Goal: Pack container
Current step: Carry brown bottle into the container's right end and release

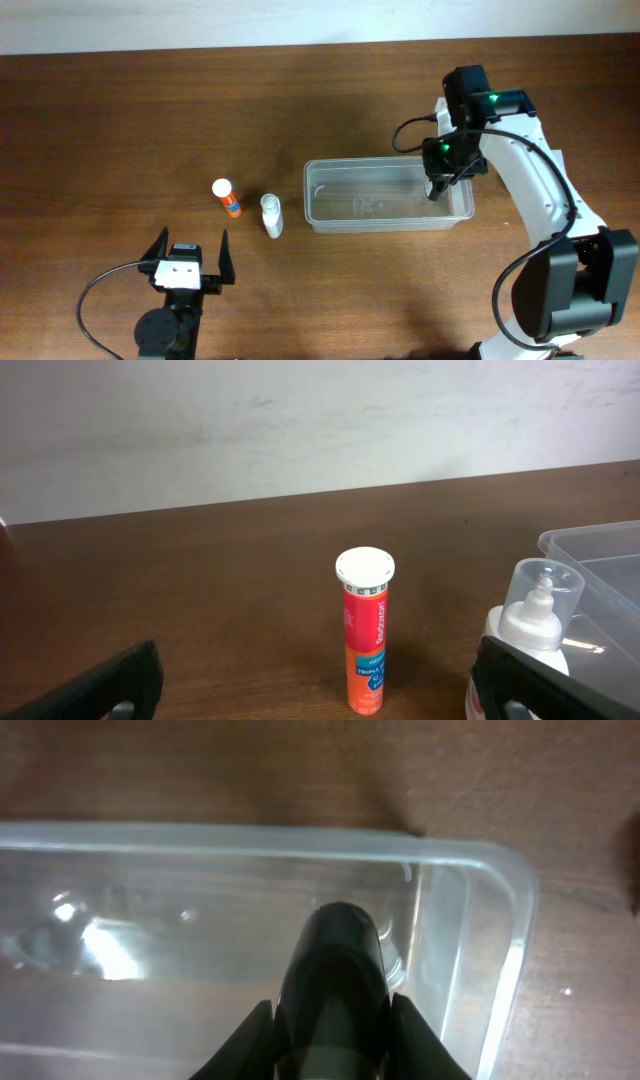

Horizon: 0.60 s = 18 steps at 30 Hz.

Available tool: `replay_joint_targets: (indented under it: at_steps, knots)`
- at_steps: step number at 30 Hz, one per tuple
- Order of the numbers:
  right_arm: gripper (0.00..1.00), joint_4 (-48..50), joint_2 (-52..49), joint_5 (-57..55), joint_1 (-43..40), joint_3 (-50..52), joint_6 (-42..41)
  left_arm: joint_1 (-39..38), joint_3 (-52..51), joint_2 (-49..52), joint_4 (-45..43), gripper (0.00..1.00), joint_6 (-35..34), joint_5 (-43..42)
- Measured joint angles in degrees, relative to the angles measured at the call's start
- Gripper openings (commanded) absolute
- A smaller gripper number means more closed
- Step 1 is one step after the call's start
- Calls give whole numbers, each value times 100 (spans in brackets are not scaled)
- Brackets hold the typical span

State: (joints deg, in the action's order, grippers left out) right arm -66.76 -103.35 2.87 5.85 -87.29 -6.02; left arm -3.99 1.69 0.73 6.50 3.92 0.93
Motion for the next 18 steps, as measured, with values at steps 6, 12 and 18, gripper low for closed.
replay_joint_targets:
  at_steps: [6,12,18]
  knots:
    - [26,361,0,-197,-42,232,0,0,0,0,0,99,0,0]
    - [26,413,-11,-199,-214,299,0,0,0,0,0,99,0,0]
    - [27,507,-177,-181,-240,299,0,0,0,0,0,99,0,0]
